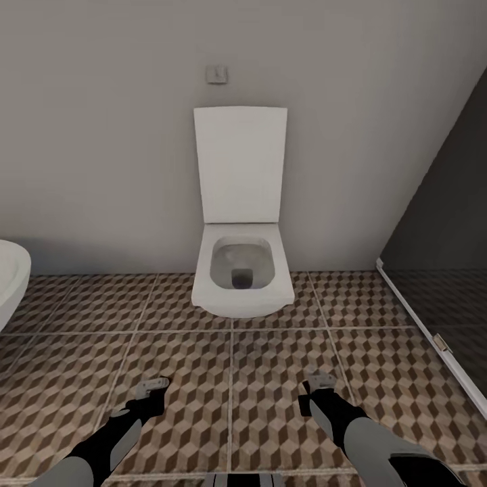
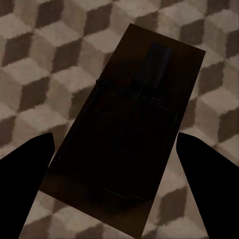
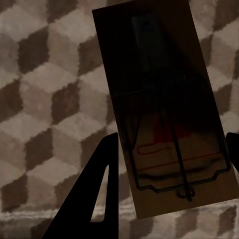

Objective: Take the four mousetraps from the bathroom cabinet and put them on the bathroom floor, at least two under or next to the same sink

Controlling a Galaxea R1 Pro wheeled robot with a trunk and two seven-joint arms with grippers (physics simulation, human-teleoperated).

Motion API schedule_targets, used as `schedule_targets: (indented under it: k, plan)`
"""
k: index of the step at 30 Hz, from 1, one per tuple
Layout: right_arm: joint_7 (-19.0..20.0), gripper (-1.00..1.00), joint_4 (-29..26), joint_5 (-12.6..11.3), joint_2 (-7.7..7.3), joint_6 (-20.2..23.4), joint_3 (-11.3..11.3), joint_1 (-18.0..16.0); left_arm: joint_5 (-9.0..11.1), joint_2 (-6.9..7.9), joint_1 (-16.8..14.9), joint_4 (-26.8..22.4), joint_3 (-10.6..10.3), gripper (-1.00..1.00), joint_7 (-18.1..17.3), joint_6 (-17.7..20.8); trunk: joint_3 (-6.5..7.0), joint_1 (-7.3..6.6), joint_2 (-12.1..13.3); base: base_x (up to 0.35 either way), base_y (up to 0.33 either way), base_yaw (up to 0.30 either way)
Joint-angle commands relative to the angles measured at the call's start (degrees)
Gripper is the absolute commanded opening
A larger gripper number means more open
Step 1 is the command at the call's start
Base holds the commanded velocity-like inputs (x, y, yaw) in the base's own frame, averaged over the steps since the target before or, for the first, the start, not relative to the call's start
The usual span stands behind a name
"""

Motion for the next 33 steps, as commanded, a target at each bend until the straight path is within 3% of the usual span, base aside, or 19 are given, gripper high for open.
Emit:
schedule_targets:
  k: [1, 13, 24, 33]
  plan:
    - [-0.1, -1.00, -0.1, 0.4, 0.03, 0.3, -0.2, 0.0, 0.5, 0.07, 0.0, -0.2, -0.5, -1.00, 0.5, 0.3, -0.05, -0.01, 0.0, 0.000, 0.000, 0.000]
    - [-0.1, -1.00, -0.1, 0.5, 0.13, -0.8, -0.2, 0.0, 0.5, 0.09, 0.0, -0.2, -0.5, -1.00, 0.5, 0.2, -0.05, -0.01, 0.0, 0.000, 0.000, 0.000]
    - [-0.1, -1.00, -0.1, 0.4, 0.29, -2.9, 0.1, 0.0, 0.5, 0.08, 0.0, -0.2, -0.5, -1.00, 0.5, 0.2, -2.48, 0.27, -0.2, 0.000, 0.000, 0.000]
    - [-0.1, -1.00, -0.1, 0.6, 0.37, -3.1, 0.1, 0.0, 0.5, 0.12, 0.0, -0.2, -0.5, -1.00, 0.5, -0.1, -2.48, 0.27, -0.2, 0.000, 0.000, 0.000]
